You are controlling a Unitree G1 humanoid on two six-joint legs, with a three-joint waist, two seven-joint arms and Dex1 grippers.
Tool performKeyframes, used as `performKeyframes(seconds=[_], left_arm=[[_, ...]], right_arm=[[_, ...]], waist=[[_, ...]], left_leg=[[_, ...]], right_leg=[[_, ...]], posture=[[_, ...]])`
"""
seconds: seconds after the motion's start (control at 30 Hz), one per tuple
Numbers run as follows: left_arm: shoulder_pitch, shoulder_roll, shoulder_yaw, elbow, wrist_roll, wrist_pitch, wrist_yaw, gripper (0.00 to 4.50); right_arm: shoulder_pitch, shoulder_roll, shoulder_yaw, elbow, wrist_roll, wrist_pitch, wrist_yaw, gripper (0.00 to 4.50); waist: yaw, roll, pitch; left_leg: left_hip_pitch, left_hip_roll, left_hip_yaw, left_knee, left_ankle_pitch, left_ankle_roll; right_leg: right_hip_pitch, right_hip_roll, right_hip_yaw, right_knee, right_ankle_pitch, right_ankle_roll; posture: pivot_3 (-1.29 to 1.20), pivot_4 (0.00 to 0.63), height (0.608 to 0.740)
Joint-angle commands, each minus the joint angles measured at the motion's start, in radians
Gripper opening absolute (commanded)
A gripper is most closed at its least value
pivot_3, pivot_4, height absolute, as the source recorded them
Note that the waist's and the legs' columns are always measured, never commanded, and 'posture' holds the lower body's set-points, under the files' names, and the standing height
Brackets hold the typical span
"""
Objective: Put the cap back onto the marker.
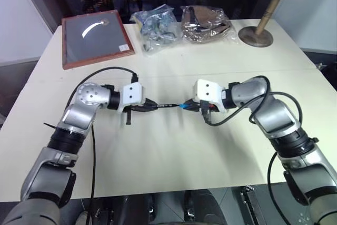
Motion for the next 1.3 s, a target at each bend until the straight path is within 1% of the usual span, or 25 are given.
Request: performKeyframes(seconds=[0.03, 0.67, 1.03, 1.3], left_arm=[[-0.008, 0.001, -0.008, -0.030, 0.008, -0.016, 0.005, 0.00], [-0.043, -0.017, -0.017, 0.026, 0.036, -0.067, -0.012, 0.00], [-0.062, -0.042, 0.002, 0.079, 0.053, -0.176, 0.019, 0.00], [-0.061, -0.067, 0.008, 0.057, 0.041, -0.157, 0.028, 0.00]], right_arm=[[-0.040, 0.012, 0.001, -0.027, 0.003, -0.003, -0.004, 0.05], [-0.090, 0.087, 0.075, -0.014, -0.062, -0.019, -0.027, 0.05], [-0.096, 0.136, 0.079, -0.062, -0.021, 0.060, 0.011, 0.05], [-0.125, 0.175, 0.090, -0.076, -0.022, 0.079, 0.000, 0.05]], waist=[[0.000, 0.000, 0.000], [0.000, 0.000, 0.000], [0.000, 0.000, 0.000], [-0.001, 0.000, 0.000]], left_leg=[[0.000, 0.000, 0.000, 0.000, 0.000, 0.000], [0.000, 0.000, 0.000, 0.000, 0.000, 0.000], [0.000, 0.000, 0.000, 0.000, 0.000, 0.000], [0.000, 0.000, 0.000, 0.000, 0.000, 0.000]], right_leg=[[0.000, 0.000, 0.000, 0.000, 0.000, 0.000], [0.000, 0.000, 0.000, 0.000, 0.000, 0.000], [0.000, 0.000, 0.000, 0.000, 0.000, 0.000], [0.000, 0.000, 0.000, 0.000, 0.000, 0.000]], posture=[[0.00, 0.150, 0.740], [0.00, 0.150, 0.740], [0.00, 0.150, 0.740], [0.00, 0.150, 0.740]])
